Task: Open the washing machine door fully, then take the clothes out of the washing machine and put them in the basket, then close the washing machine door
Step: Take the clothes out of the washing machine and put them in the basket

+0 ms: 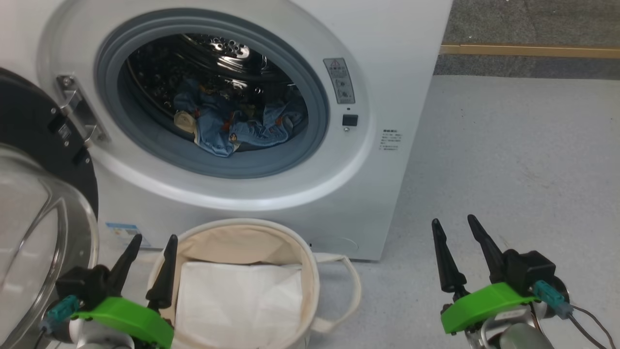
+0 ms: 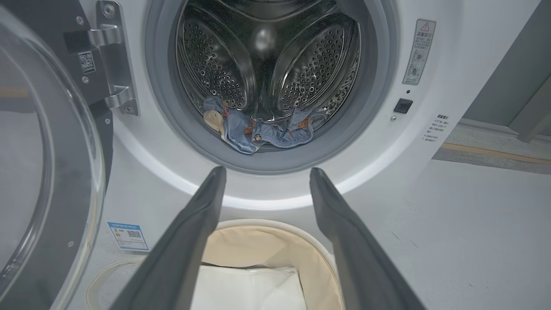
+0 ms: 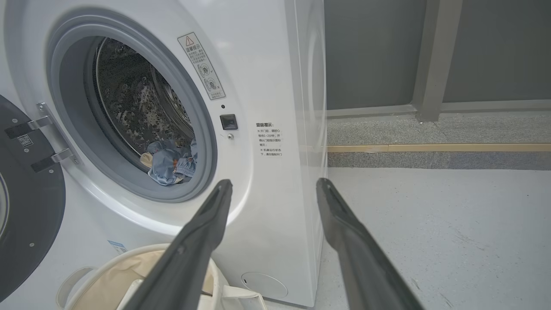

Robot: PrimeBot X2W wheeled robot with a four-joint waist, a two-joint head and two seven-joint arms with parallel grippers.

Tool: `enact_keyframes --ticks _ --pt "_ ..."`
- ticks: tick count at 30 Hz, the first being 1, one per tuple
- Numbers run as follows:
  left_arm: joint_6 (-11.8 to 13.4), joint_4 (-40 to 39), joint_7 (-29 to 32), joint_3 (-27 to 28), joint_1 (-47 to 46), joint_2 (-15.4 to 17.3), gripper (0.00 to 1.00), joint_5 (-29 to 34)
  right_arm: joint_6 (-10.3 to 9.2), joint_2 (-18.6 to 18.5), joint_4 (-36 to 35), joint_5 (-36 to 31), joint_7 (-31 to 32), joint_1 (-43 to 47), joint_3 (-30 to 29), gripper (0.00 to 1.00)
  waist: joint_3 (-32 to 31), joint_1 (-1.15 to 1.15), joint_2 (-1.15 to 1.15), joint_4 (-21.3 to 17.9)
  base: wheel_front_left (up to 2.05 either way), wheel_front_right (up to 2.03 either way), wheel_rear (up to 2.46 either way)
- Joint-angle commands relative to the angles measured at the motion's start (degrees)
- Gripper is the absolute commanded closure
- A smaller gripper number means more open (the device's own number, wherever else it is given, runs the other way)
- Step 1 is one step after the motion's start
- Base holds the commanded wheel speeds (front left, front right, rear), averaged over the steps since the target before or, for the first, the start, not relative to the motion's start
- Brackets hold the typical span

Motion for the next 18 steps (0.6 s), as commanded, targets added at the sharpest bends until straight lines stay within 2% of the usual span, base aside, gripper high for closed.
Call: enact_keyframes --ticks 1,7,18 --pt "0.6 -1.1 -0.9 1.8 -3.1 1.3 0.00 1.1 0.42 0.0 -2.0 0.3 -0.7 -1.5 1.1 0.00 0.1 0.00 0.00 -0.1 1.03 -1.03 0.00" --pt "1.0 -0.2 -1.5 1.5 -3.5 0.6 0.00 0.7 0.42 0.0 -2.1 0.2 -0.7 -1.6 1.1 0.00 0.3 0.00 0.00 -0.1 0.59 -0.59 0.00" --pt "1.8 1.3 -2.5 0.5 -5.1 0.3 0.00 1.5 0.42 0.0 -2.4 0.2 -0.7 -1.7 1.0 0.00 0.9 0.00 0.00 -0.3 0.03 -0.03 0.00"
